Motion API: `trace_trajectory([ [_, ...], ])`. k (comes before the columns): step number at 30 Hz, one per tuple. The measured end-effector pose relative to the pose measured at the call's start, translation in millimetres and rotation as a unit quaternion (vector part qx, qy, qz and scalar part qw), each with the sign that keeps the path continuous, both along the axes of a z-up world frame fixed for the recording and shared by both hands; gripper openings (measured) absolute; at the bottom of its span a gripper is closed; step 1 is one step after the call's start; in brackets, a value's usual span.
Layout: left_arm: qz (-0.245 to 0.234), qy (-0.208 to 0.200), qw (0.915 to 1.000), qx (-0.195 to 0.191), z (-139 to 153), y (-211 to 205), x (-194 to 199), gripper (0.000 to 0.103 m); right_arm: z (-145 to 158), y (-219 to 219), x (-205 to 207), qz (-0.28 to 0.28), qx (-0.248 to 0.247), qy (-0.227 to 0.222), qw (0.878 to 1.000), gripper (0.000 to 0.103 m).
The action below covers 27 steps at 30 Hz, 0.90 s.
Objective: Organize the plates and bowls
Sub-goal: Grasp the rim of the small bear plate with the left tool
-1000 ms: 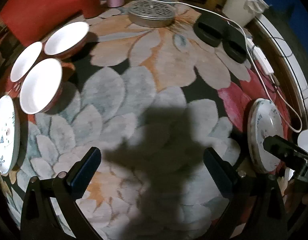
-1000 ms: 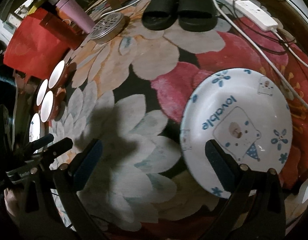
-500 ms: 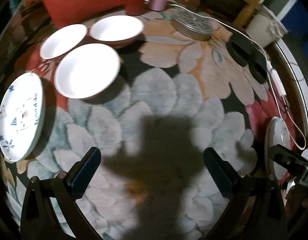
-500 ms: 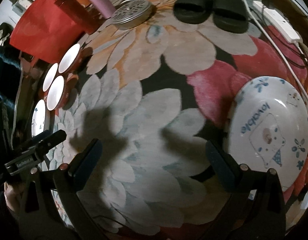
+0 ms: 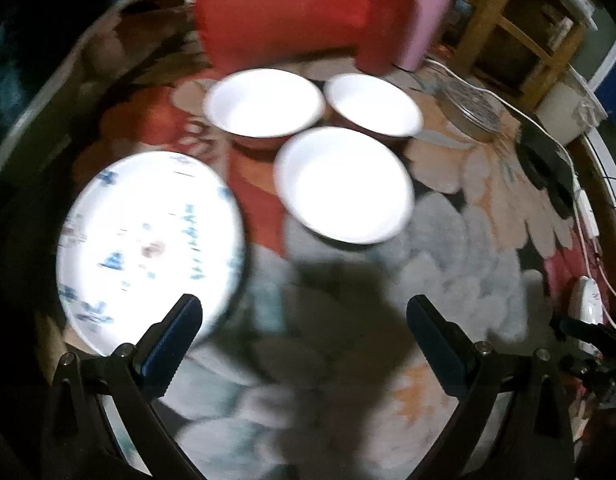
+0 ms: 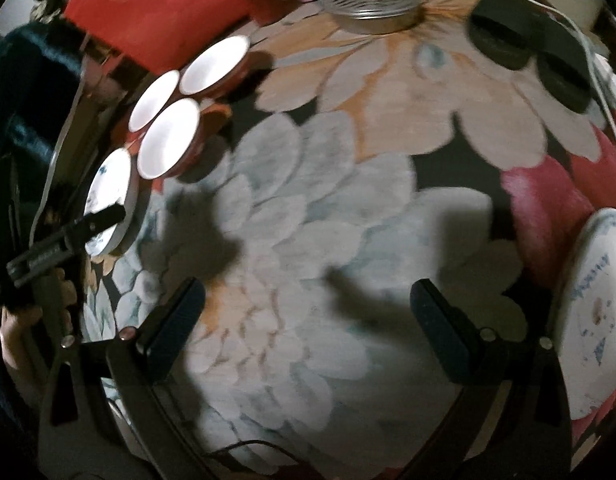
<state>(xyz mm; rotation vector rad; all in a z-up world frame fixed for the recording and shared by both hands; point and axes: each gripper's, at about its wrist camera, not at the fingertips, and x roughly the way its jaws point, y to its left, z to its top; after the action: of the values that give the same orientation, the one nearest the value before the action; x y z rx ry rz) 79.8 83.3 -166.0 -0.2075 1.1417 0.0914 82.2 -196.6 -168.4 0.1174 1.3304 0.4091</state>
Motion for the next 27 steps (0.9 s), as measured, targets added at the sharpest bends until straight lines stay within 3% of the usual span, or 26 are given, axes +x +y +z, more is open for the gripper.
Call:
trace_trajectory([
  [6, 0.014, -0.001, 0.9995, 0.030, -1.9, 63.2, -3.4, 0.102, 0.7, 64.4, 5.2, 0.055, 0.024, 0.018, 0.998, 0.103],
  [13, 0.046, 0.002, 0.9982, 0.037, -10.6, 130.5, -8.4, 0.102, 4.3, 149.8, 17.5, 0.120, 0.041, 0.029, 0.992, 0.101],
  [21, 0.068, -0.003, 0.9976, 0.004, -23.8, 177.2, -10.4, 0.097, -22.1, 216.5, 35.1, 0.071, 0.051, 0.058, 0.995, 0.066],
  [27, 0.063, 0.005, 0.9980, -0.002, -39.3, 192.7, -0.5, 0.087, -42.7, 251.9, 37.2, 0.060, 0.036, 0.055, 0.996, 0.065],
])
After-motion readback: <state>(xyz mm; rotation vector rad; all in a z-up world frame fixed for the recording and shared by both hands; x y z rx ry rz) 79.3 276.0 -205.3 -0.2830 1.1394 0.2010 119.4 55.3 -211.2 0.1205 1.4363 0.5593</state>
